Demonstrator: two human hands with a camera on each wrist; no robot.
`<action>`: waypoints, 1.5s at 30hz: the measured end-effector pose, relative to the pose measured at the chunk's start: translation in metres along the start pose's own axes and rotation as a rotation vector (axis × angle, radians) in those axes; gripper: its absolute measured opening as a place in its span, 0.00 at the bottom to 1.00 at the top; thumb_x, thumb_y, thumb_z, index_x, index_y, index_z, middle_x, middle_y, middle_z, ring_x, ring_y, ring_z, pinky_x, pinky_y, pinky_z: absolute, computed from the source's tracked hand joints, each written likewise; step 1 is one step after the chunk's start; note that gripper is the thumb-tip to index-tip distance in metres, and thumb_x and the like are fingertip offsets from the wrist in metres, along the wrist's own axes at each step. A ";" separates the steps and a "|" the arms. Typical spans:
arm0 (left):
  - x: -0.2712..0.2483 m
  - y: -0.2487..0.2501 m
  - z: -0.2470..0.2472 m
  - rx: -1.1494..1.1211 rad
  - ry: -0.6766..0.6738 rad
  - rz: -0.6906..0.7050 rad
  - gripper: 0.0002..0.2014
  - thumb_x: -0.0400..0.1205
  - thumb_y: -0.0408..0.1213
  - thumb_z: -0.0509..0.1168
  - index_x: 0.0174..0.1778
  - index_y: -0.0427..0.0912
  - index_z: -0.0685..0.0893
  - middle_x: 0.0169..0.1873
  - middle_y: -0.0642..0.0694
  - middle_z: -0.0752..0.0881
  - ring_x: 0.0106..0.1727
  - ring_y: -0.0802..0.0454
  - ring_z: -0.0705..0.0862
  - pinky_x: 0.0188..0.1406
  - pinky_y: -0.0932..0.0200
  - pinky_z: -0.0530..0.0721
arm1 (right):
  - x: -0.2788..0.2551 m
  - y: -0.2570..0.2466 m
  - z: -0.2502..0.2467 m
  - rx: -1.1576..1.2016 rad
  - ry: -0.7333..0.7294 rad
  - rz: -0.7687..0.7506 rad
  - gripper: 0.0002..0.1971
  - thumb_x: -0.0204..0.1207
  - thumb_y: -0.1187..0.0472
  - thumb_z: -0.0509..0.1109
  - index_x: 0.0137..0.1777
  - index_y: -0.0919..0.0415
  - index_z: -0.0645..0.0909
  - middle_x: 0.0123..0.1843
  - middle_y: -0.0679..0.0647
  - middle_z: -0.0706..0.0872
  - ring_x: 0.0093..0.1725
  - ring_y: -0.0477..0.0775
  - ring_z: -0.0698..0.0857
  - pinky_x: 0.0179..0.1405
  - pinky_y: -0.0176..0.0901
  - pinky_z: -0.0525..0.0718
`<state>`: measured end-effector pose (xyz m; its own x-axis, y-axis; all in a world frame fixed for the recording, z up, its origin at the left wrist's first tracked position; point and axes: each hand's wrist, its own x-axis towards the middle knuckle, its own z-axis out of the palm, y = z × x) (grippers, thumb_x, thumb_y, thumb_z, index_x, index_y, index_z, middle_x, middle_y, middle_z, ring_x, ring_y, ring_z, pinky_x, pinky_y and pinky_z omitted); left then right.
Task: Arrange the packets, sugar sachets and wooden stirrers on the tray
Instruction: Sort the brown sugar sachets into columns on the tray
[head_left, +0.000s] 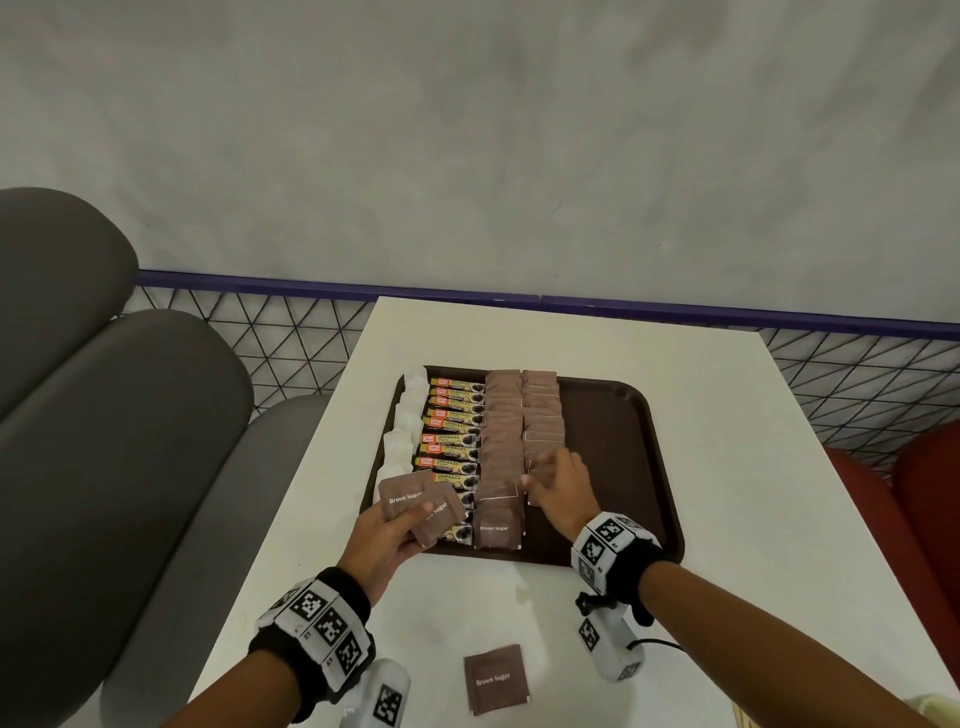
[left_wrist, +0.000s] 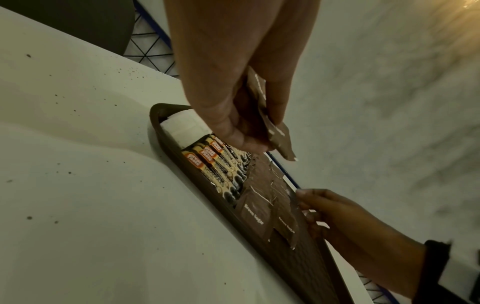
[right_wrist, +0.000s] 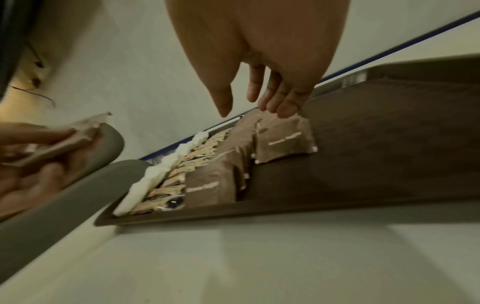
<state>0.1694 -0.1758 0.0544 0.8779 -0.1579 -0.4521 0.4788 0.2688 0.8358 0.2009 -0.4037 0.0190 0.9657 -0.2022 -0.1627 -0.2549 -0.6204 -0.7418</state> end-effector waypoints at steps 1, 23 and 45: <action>-0.001 0.000 0.000 0.003 0.003 0.006 0.14 0.80 0.27 0.65 0.58 0.47 0.81 0.53 0.42 0.88 0.55 0.46 0.86 0.47 0.56 0.85 | -0.003 -0.006 0.004 0.075 -0.031 -0.027 0.10 0.74 0.55 0.71 0.51 0.52 0.74 0.50 0.49 0.76 0.55 0.52 0.77 0.60 0.48 0.77; -0.003 0.000 -0.009 0.039 0.089 -0.005 0.15 0.85 0.36 0.58 0.67 0.40 0.78 0.61 0.39 0.85 0.63 0.43 0.82 0.54 0.52 0.83 | -0.023 -0.033 0.013 0.395 -0.190 -0.099 0.12 0.72 0.69 0.73 0.37 0.49 0.78 0.36 0.45 0.80 0.41 0.47 0.79 0.44 0.34 0.79; 0.002 -0.004 0.000 0.146 0.096 -0.034 0.06 0.83 0.29 0.61 0.47 0.41 0.82 0.47 0.41 0.85 0.47 0.46 0.84 0.49 0.54 0.83 | 0.001 0.051 -0.020 0.019 0.026 0.317 0.08 0.69 0.63 0.76 0.35 0.55 0.79 0.40 0.54 0.84 0.44 0.54 0.82 0.47 0.40 0.78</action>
<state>0.1697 -0.1770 0.0501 0.8616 -0.0710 -0.5026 0.5076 0.1226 0.8528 0.1884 -0.4504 -0.0060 0.8366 -0.4026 -0.3716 -0.5419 -0.5087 -0.6690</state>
